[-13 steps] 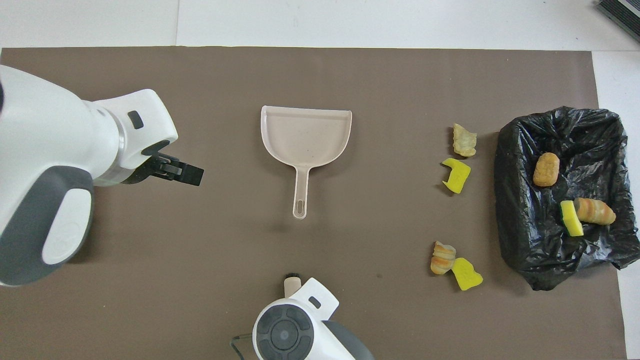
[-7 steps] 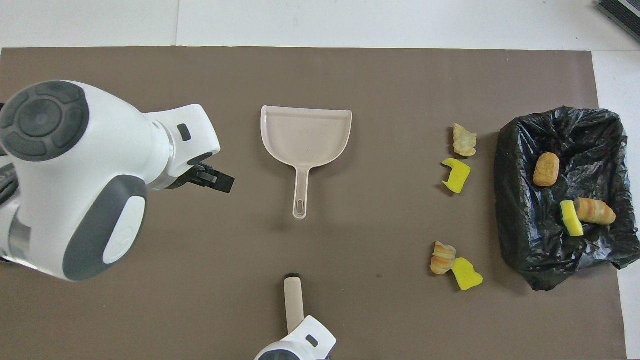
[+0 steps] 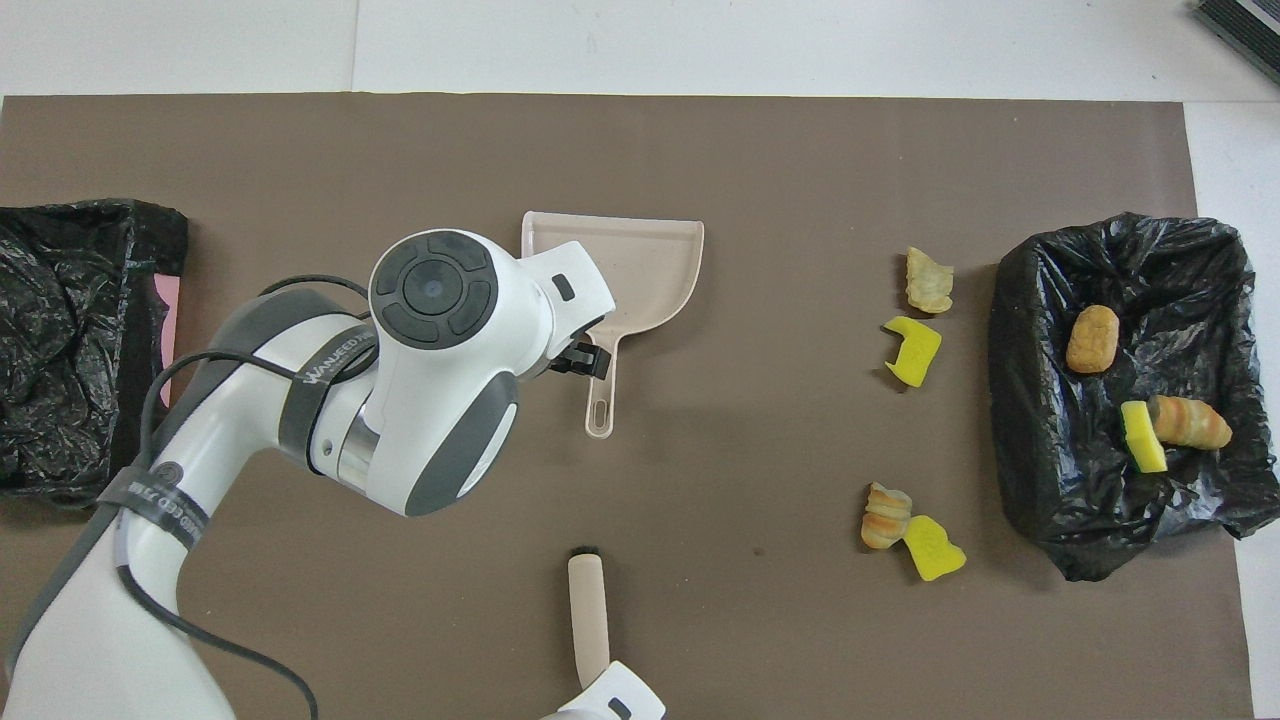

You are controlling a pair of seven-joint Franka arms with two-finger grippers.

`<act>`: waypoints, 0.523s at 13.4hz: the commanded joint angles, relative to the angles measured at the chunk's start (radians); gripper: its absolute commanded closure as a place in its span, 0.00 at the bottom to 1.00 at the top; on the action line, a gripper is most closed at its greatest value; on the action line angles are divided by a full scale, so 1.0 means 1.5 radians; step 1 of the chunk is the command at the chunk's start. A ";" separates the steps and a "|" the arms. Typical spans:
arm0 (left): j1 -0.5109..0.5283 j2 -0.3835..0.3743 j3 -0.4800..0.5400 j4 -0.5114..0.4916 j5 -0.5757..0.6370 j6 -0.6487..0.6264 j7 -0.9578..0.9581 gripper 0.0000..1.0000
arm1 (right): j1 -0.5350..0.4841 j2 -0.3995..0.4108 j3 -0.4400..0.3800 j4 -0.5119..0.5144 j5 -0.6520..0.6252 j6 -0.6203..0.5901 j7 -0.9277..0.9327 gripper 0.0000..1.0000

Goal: Sweep and dump trash in bin

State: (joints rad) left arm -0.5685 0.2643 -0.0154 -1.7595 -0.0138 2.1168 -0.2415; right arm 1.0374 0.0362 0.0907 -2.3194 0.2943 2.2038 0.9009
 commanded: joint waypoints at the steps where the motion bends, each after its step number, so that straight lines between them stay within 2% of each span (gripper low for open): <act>1: -0.021 0.005 0.009 0.001 0.000 0.015 -0.024 0.00 | -0.005 -0.031 0.000 -0.006 0.015 -0.001 0.019 0.39; 3: -0.023 0.006 0.009 0.000 -0.019 0.036 -0.024 0.00 | -0.007 -0.032 -0.001 -0.008 0.015 -0.003 0.035 0.55; 5: -0.023 0.007 0.009 -0.001 -0.021 0.039 -0.023 0.00 | -0.018 -0.041 -0.002 -0.008 0.015 -0.004 0.047 0.63; 7: -0.017 0.009 0.009 -0.001 -0.022 0.055 -0.016 0.00 | -0.025 -0.045 -0.002 -0.008 0.014 -0.006 0.047 1.00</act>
State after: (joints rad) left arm -0.5870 0.2734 -0.0152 -1.7591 -0.0322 2.1669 -0.2682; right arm 1.0190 -0.0032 0.0845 -2.3182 0.2947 2.2027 0.9568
